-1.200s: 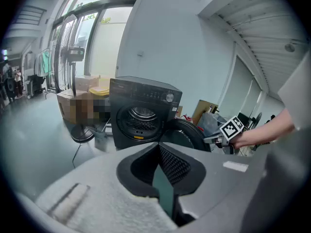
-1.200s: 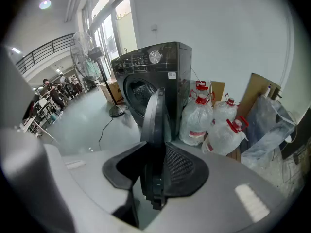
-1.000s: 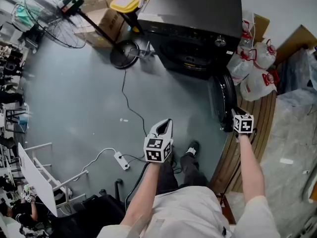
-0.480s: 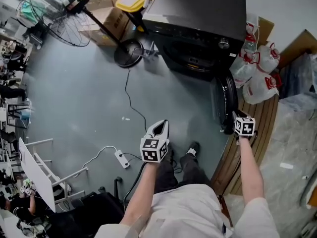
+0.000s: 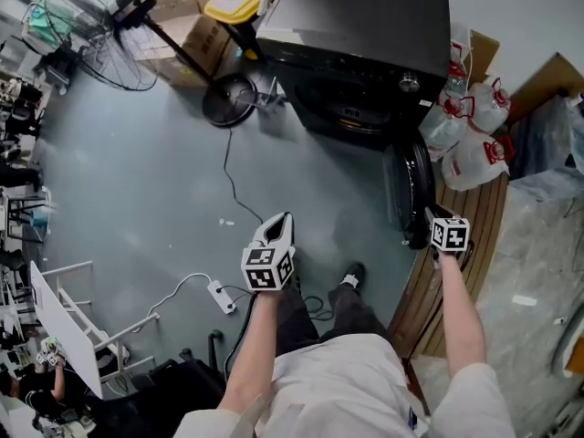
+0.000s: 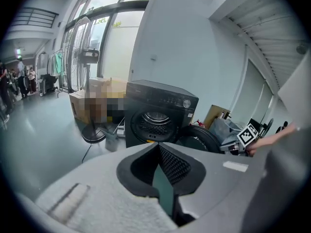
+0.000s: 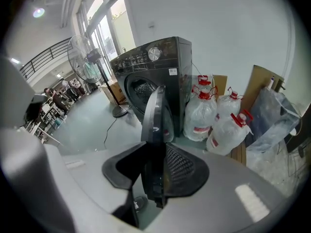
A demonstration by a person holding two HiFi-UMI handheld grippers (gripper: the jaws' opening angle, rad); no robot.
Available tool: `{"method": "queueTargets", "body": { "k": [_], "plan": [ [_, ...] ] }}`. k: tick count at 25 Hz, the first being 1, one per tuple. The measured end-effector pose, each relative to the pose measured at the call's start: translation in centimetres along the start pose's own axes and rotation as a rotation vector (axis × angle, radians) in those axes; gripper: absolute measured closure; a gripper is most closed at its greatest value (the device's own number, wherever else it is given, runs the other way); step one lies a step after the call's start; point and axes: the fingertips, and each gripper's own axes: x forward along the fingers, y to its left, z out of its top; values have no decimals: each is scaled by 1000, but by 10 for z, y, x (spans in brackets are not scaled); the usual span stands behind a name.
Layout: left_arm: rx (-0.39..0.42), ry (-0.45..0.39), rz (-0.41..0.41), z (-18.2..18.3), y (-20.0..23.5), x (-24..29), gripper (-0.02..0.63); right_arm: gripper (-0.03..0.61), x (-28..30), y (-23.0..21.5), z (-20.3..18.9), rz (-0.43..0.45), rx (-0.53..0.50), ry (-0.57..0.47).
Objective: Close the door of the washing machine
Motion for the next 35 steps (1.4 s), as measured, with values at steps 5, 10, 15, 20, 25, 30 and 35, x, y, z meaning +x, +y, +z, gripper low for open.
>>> {"method": "queueTargets", "body": {
  "k": [5, 10, 15, 20, 25, 30, 35],
  "plan": [
    [-1, 1, 26, 9, 51, 11, 607, 454, -3, 6, -3, -50, 21, -18],
    [18, 19, 9, 31, 101, 31, 607, 454, 3, 23, -2, -61, 57, -29],
    [56, 46, -78, 53, 126, 57, 607, 451, 8, 41, 2, -118, 135, -59],
    [145, 109, -195, 59, 144, 85, 607, 453, 19, 61, 5, -186, 191, -64],
    [203, 144, -281, 64, 152, 105, 607, 453, 27, 82, 8, -241, 253, -96],
    [230, 152, -339, 68, 151, 121, 607, 457, 37, 100, 14, -268, 292, -118],
    [234, 155, -375, 71, 153, 128, 607, 456, 46, 122, 17, -272, 336, -141]
  ]
}}
